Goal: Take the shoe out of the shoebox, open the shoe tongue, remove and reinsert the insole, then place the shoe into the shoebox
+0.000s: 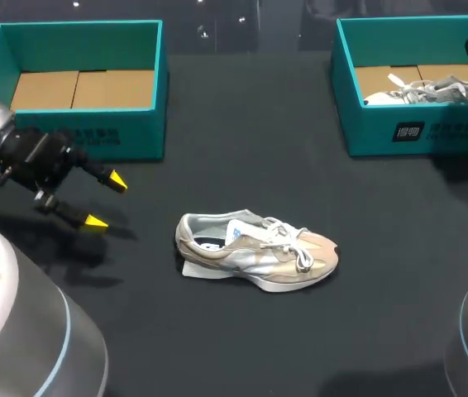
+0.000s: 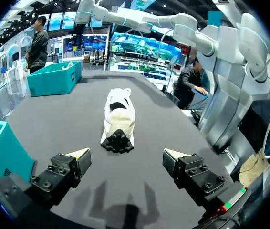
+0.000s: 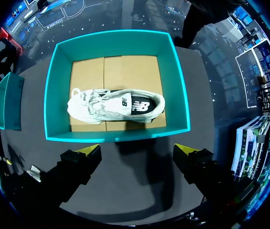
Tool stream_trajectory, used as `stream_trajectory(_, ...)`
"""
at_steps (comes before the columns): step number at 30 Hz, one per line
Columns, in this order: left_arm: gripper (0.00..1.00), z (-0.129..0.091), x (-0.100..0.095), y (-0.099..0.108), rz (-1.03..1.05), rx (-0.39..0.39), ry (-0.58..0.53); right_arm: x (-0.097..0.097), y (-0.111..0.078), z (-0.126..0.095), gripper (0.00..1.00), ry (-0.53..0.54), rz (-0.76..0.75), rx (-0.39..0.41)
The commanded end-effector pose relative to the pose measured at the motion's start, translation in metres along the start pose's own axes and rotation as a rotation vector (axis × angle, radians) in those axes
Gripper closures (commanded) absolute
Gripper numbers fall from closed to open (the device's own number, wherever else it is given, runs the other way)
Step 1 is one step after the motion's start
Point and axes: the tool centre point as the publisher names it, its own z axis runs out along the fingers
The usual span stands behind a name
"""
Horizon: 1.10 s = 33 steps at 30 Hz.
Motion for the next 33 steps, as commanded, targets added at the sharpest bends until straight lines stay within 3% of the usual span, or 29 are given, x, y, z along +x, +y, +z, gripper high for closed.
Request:
stream_trajectory(1,0.00,0.013,0.000,0.019,-0.008,0.172,-0.211,0.000,0.000,0.000,0.00,0.000,0.000,-0.001)
stream_trajectory(13,0.00,0.013,0.000,0.019,-0.008,0.172,-0.211,0.000,0.000,0.000,0.00,0.000,0.000,-0.001)
stream_trajectory(23,0.00,0.027,-0.002,0.052,0.072,0.196,-0.191,0.000,0.000,0.000,0.00,0.000,0.000,-0.001)
stream_trajectory(33,0.00,0.033,-0.003,0.061,0.086,0.195,-0.175,0.000,0.000,0.000,0.00,0.000,0.000,-0.001)
